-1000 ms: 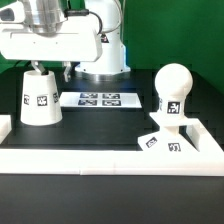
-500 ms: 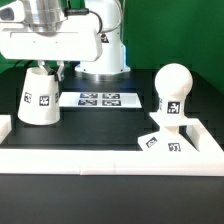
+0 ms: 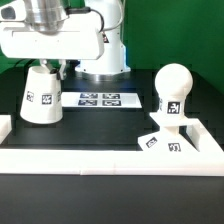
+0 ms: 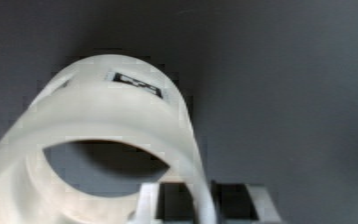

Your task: Assemble lamp

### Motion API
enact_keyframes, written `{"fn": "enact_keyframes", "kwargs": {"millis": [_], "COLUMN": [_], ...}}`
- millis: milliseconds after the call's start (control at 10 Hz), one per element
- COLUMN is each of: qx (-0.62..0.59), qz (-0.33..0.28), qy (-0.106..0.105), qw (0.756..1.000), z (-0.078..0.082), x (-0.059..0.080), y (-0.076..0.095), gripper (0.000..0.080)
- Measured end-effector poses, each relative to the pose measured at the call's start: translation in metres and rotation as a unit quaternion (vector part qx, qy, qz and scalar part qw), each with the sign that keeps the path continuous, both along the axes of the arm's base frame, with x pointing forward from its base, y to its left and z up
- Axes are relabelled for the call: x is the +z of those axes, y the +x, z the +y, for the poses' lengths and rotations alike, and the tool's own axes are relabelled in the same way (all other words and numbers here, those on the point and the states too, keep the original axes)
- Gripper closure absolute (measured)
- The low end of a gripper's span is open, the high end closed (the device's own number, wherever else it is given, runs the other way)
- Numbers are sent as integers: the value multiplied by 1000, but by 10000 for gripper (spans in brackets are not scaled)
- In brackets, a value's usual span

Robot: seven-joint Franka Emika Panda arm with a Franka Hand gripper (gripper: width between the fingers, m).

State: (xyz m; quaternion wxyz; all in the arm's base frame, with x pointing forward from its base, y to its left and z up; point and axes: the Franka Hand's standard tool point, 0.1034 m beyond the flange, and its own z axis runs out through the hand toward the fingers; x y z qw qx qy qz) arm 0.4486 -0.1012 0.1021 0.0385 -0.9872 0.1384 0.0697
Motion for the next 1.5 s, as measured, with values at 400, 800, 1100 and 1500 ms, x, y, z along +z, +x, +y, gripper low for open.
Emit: {"fn": "enact_keyframes", "kwargs": {"millis": [400, 800, 1100, 1500], "qx": [-24, -21, -21, -29], "qz": [5, 3, 5, 5], "qy": [15, 22, 22, 30], "qw": [1000, 1000, 1000, 999], "z": [41, 69, 69, 99], "x": [41, 69, 67, 82], "y": [17, 37, 36, 47], "gripper": [752, 752, 752, 752]}}
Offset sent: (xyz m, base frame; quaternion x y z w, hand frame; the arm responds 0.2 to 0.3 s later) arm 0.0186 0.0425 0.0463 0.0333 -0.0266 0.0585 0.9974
